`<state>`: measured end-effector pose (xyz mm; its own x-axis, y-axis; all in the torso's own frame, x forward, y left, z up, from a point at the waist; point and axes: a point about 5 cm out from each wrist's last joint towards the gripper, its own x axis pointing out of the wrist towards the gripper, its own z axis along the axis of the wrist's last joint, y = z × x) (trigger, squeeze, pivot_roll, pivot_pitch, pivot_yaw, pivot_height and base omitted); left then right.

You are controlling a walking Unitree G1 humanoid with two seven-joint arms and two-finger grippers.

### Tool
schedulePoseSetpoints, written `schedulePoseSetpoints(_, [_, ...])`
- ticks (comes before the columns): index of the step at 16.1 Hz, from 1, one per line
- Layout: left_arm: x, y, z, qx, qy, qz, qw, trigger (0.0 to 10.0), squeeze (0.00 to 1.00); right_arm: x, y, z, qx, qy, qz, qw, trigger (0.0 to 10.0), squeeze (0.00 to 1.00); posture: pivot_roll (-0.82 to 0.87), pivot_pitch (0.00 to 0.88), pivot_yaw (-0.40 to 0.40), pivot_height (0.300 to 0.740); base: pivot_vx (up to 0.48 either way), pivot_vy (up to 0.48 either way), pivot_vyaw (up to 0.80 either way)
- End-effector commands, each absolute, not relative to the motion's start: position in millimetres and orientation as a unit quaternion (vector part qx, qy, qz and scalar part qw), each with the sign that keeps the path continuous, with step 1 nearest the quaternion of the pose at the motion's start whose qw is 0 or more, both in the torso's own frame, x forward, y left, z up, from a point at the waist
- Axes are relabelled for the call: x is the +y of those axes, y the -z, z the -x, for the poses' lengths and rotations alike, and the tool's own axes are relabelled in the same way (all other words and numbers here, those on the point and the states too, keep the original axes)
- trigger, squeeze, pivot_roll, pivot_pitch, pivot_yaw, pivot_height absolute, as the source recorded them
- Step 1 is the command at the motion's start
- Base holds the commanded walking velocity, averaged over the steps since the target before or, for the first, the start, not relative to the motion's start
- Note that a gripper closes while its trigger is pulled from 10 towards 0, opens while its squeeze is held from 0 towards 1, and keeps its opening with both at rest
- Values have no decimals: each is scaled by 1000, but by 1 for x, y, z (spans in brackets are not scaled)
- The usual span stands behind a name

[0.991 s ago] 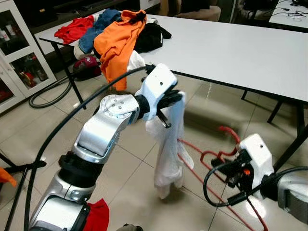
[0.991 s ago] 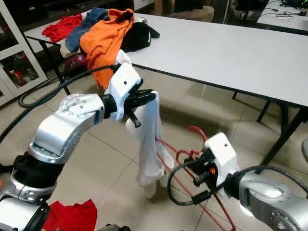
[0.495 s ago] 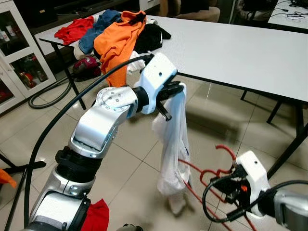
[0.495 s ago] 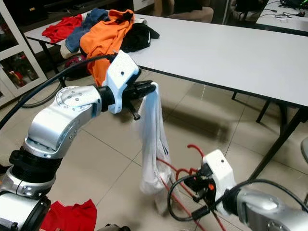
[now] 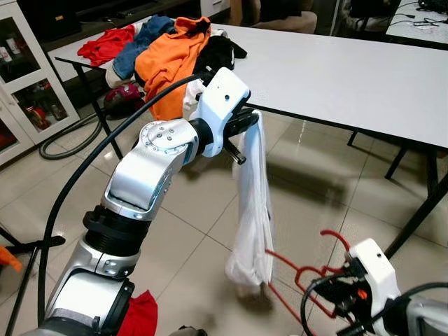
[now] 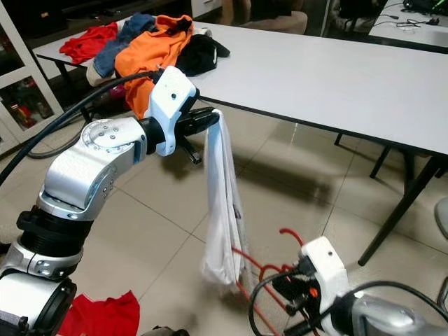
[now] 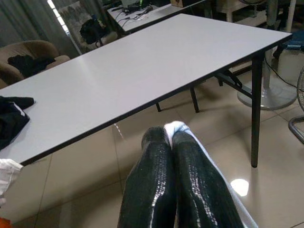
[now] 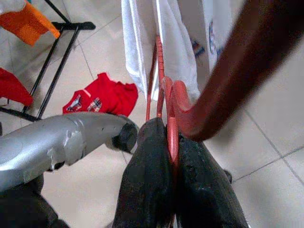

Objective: Hang hanger

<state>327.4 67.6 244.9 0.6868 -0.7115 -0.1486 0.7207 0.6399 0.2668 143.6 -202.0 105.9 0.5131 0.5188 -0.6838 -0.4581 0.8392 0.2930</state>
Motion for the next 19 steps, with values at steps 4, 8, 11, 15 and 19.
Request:
schedulePoseSetpoints(4, [69, -272, -328, -40, 395, -158, 904, 10000, 0, -212, -89, -139, 418, -237, -131, 867, 10000, 0, -256, 4, 86, 740, 0, 0, 0])
schedulePoseSetpoints(8, [67, -261, -318, -33, 431, -168, 886, 10000, 0, -227, -83, -157, 321, -99, -339, 879, 10000, 0, -250, 9, 82, 740, 0, 0, 0])
schedulePoseSetpoints(11, [66, -254, -316, -27, 444, -166, 880, 10000, 0, -229, -87, -163, 262, -49, -435, 860, 10000, 0, -251, 18, 82, 740, 0, 0, 0])
schedulePoseSetpoints(15, [98, -224, -321, 27, 359, -135, 923, 10000, 0, -241, -117, -181, 186, 28, -386, 903, 10000, 0, -259, 50, 109, 740, 0, 0, 0])
schedulePoseSetpoints(19, [130, -197, -316, 73, 253, -80, 961, 10000, 0, -238, -164, -196, 120, 7, -284, 951, 10000, 0, -255, 68, 105, 740, 0, 0, 0])
